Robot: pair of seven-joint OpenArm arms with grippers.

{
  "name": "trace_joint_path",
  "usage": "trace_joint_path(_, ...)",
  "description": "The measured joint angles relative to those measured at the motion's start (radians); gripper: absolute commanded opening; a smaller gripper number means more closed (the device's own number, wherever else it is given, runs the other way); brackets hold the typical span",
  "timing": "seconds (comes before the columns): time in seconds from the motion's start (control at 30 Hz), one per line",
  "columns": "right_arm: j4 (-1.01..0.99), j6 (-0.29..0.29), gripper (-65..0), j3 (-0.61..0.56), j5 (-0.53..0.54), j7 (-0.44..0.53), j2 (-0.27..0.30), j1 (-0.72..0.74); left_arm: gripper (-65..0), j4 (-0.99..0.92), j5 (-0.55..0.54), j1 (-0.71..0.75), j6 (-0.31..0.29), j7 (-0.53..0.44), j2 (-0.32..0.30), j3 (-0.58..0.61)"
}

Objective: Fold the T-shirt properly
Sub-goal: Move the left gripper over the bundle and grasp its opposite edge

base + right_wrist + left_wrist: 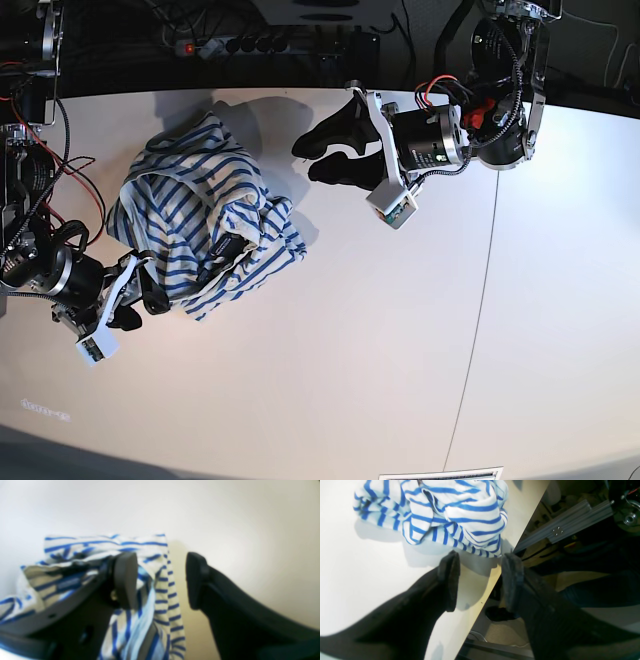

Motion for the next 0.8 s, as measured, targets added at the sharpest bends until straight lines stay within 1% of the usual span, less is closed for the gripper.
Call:
trace_joint_path(0.17, -0.093, 0.0, -33.4, 0.0, 0.01, -0.011, 0.0, -0.003, -34.8, 0.0, -0.023, 0.031, 0.0, 0.0, 0.008, -0.001)
trace_joint_path(0.27, -0.134, 0.0, -33.5, 0.0, 0.05, -0.013, 0.0, -0.003, -34.8, 0.0, -0.024, 0.034, 0.0, -0.001, 0.039, -0.002)
trace_joint_path(0.43, -0.138, 0.0, -33.5, 0.0, 0.09, -0.021, -0.001, -0.003, -34.8, 0.0, -0.046, 0.035, 0.0, 0.008, 0.087, -0.002)
trace_joint_path(0.6, -0.138, 0.0, -33.5, 0.0, 0.093, -0.024, -0.012, -0.003, -34.7, 0.0, -0.038, 0.064, 0.0, 0.011, 0.143, -0.002)
trace_joint_path(0.63, -0.138, 0.0, -33.5, 0.0, 0.092, -0.024, -0.015, -0.003, -34.7, 0.0, -0.028, 0.064, 0.0, 0.005, 0.151, -0.002)
trace_joint_path(0.7, -0.138, 0.0, -33.5, 0.0, 0.088, -0.024, -0.018, -0.006, -34.7, -0.002, 0.036, 0.06, 0.0, -0.034, 0.172, -0.002)
trace_joint_path(0.8, -0.138, 0.0, -33.5, -0.001, 0.088, -0.031, -0.023, -0.009, -34.4, -0.009, 0.123, 0.058, 0.0, -0.08, 0.183, 0.003)
